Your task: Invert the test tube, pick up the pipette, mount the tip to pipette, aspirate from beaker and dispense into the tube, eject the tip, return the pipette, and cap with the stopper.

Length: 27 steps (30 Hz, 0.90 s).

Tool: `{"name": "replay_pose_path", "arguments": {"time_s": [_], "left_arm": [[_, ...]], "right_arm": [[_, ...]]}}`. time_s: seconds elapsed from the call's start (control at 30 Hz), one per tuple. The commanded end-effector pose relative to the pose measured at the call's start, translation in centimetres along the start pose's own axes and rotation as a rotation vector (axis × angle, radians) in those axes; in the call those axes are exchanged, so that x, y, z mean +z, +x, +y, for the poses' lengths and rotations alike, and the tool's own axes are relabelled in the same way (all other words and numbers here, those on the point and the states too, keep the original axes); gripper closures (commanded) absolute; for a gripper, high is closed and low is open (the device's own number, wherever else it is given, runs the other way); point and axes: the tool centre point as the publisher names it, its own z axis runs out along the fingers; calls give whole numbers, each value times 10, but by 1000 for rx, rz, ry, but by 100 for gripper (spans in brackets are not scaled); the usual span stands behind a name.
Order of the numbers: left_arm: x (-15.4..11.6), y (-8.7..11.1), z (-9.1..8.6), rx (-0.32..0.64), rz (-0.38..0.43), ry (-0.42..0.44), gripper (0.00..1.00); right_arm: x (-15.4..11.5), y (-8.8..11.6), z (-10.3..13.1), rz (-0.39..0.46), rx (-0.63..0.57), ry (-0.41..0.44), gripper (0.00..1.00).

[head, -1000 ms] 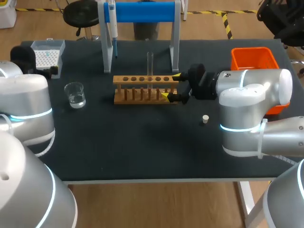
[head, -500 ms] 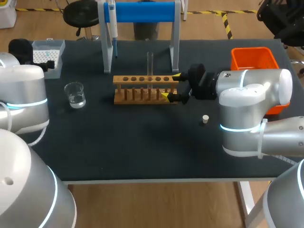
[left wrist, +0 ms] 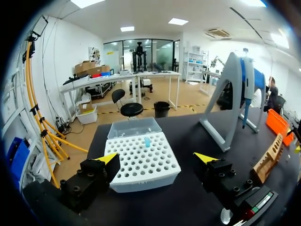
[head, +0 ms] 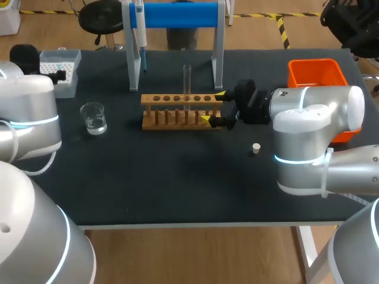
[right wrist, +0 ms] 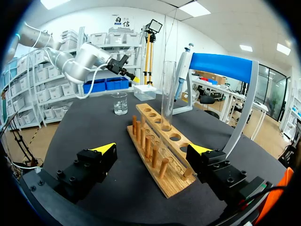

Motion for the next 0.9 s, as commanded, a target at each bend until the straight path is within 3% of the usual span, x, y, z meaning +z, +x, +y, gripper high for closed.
{"name": "replay_pose_path", "arguments": {"time_s": [0.03, 0.4, 0.9], "left_arm": [[14, -4, 0, 1, 2, 10, 0], [30, -12, -2, -4, 9, 17, 0], [30, -15, -4, -3, -8, 24, 0]], "right_arm": [[1, 0, 0, 0, 0, 0, 0], [1, 0, 0, 0, 0, 0, 0], [1, 0, 0, 0, 0, 0, 0]]}}
